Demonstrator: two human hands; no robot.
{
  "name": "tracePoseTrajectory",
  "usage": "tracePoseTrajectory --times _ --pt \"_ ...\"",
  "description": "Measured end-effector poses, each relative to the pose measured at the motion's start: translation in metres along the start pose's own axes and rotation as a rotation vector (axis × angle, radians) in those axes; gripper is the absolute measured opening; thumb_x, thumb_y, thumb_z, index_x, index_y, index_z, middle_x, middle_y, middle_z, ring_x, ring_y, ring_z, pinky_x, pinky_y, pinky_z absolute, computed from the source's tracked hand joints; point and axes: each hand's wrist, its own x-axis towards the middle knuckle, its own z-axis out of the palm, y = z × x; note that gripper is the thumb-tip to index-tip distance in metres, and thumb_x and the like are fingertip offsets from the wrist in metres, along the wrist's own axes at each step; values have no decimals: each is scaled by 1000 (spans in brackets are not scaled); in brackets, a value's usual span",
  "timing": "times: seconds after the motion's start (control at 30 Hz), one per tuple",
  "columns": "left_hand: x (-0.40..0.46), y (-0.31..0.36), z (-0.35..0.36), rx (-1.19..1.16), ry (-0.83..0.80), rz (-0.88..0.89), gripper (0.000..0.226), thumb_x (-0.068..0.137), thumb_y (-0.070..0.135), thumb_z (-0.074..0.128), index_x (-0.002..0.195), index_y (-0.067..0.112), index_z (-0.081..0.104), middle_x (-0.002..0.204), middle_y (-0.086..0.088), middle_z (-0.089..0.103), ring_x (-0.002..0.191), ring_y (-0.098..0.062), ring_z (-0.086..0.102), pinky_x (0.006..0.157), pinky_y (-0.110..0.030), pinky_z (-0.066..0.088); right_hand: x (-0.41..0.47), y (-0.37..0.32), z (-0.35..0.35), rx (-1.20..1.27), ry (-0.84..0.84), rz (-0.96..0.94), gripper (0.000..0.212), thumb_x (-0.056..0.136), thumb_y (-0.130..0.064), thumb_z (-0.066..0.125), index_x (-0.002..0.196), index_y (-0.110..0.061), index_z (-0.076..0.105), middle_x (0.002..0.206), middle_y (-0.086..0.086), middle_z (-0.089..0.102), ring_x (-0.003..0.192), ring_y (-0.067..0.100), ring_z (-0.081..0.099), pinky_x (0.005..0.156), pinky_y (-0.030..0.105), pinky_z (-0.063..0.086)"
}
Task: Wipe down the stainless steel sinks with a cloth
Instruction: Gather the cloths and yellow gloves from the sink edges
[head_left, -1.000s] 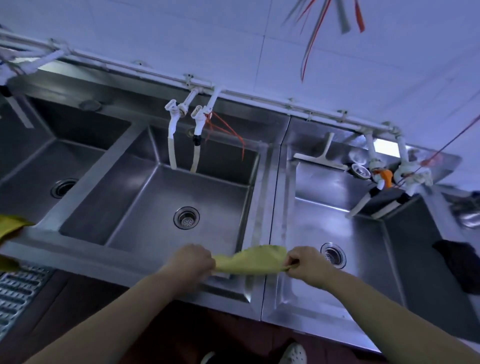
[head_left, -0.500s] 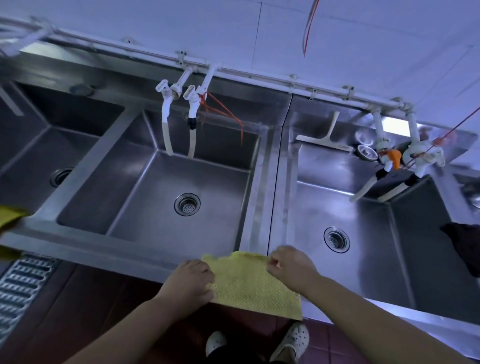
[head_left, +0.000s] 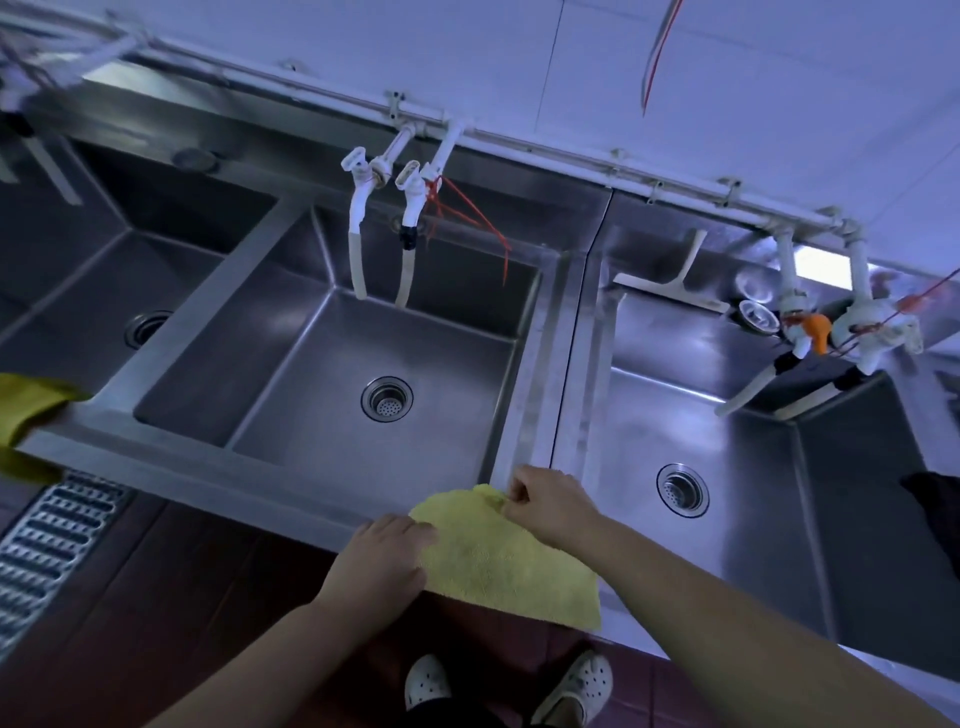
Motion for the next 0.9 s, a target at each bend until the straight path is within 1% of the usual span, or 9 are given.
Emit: tracePoseTrajectory --times 0.1,0.27,0.37,0.47,0.6,0.67,0.77,0.83,0.9 --pt "9 9 -4 -76 50 -75 44 82 26 54 126 23 50 116 5 57 115 -18 49 94 -29 34 -8 -3 -27 228 105 21 15 81 -20 62 76 -29 51 70 -9 58 60 7 51 54 21 41" --pt "36 31 -21 -258 58 -164 48 87 28 57 133 19 46 123 4 57 115 -15 49 96 -26 36 -23 -12 -77 430 328 -26 33 81 -11 59 99 -39 58 49 -11 43 51 5 42 54 21 41" --pt "53 58 -40 -573 40 -215 33 92 27 55 124 21 52 104 11 59 92 -11 58 76 -19 46 -36 -14 -103 518 439 -47 26 84 -8 59 89 -32 67 62 -8 53 60 5 48 59 20 41" --pt "71 88 -65 -850 82 -240 22 96 25 50 114 14 58 88 8 59 70 -4 54 54 -11 42 -49 -10 -124 610 550 -50 21 84 -7 62 84 -26 71 66 -10 59 60 0 50 57 12 40" --pt "83 121 -95 -1111 81 -283 15 95 25 53 84 19 61 89 -6 60 78 -15 51 70 -28 39 -65 5 -143 651 700 -24 24 84 -6 63 82 -29 71 80 -5 69 69 2 57 64 12 44" --pt "88 137 -106 -1201 127 -281 10 92 20 59 83 18 61 89 -6 61 83 -18 53 76 -30 39 -72 15 -150 667 755 -5 23 84 -5 64 82 -28 71 80 -7 69 72 1 60 67 11 45" --pt "95 159 -120 -1295 245 -232 5 88 12 64 94 12 64 88 -4 64 79 -14 57 68 -18 42 -86 35 -158 684 805 31 31 84 -7 65 74 -36 69 75 -8 67 68 4 59 63 11 48" --pt "102 170 -124 -1265 304 -183 6 86 12 67 91 15 66 83 2 66 73 -6 58 61 -8 43 -94 50 -162 635 805 88 25 82 -8 66 84 -33 69 78 0 66 70 9 58 66 16 49" --pt "111 182 -126 -1212 321 -144 7 84 14 70 89 18 67 84 4 67 76 -6 60 62 -11 44 -100 65 -166 552 775 142 28 79 -8 67 100 -27 69 79 -5 61 73 10 56 69 19 49"
